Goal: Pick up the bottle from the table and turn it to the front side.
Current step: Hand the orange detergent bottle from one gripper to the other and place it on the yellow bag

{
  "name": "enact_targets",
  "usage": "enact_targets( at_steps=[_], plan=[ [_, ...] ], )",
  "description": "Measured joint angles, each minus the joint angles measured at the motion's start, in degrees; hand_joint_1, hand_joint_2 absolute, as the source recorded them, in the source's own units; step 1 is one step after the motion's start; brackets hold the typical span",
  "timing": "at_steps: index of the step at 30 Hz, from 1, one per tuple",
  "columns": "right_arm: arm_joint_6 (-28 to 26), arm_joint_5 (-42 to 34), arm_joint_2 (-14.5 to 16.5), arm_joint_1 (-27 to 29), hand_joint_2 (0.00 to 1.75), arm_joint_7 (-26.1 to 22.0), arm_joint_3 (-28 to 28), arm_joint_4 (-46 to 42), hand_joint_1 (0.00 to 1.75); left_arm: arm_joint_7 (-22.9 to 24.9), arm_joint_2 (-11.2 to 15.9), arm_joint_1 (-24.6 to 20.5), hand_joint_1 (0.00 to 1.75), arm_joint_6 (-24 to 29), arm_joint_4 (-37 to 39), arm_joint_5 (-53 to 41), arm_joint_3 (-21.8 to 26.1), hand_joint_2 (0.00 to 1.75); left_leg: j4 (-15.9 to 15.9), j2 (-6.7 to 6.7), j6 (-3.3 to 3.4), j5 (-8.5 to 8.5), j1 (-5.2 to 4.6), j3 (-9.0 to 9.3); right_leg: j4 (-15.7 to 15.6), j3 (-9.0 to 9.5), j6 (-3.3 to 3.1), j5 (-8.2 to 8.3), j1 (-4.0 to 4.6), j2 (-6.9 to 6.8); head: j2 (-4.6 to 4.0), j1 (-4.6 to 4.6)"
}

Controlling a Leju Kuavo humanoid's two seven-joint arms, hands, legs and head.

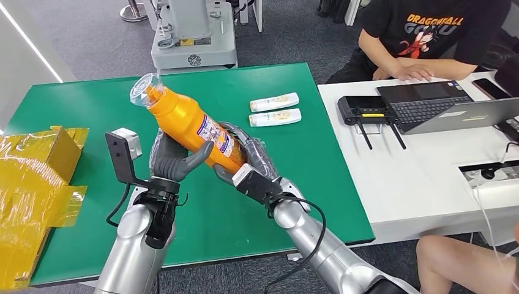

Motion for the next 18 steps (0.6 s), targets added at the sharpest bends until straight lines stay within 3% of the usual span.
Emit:
enact_targets(
  at_steps=[9,13,18],
  plan=[
    [1.91,1.73,1.09,-1.02,1.75,-1.48,0.52,3.34,1.75,-1.00,0.33,-0.02,0.00,2.56,1.14,-0.43,0.04,1.75,0.00,0.00,0.00,0.00,0.01,0.00,0.00,-0.01,0.00,0.00,0.00,0.00,0.00,-0.01],
    [2.68,2.75,1.56,-1.05,1.75,-2.32,1.39,4.61,1.75,-1.74,0.41,-0.05,1.67,4.53,2.15,-0.88,0.20,1.75,-0.01,0.00,0.00,0.00,0.01,0.00,0.01,-0.02,0.00,0.00,0.00,0.00,0.00,0.00],
    [2.87,3.14,2.03,-1.04,1.75,-2.43,1.79,5.97,1.75,-2.40,0.42,0.16,1.75,5.26,3.23,-0.53,0.30,1.75,-0.01,-0.01,0.00,0.00,0.00,-0.02,0.00,-0.01,0.00,0.00,0.00,-0.01,0.00,0.01]
  ],
)
